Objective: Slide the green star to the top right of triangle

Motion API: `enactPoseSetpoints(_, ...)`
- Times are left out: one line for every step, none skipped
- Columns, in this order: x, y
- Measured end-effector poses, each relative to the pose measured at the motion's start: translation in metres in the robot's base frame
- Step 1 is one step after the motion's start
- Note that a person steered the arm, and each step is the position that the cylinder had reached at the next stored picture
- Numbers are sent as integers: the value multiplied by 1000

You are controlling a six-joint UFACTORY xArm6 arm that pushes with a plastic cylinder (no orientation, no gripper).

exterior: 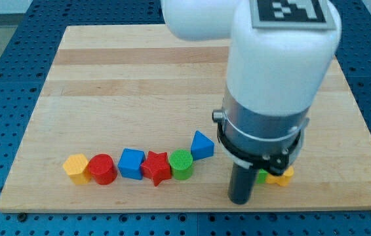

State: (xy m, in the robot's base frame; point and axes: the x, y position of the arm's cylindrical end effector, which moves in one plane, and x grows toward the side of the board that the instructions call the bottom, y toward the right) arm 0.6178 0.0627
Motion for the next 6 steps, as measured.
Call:
enactPoseSetpoints(0, 15)
enactPoseSetpoints(-26, 33)
enactPoseSetpoints(-72, 35)
enactPoseSetpoints(-116, 18)
enactPoseSetpoints(-121, 5)
enactPoseSetpoints(-107, 5)
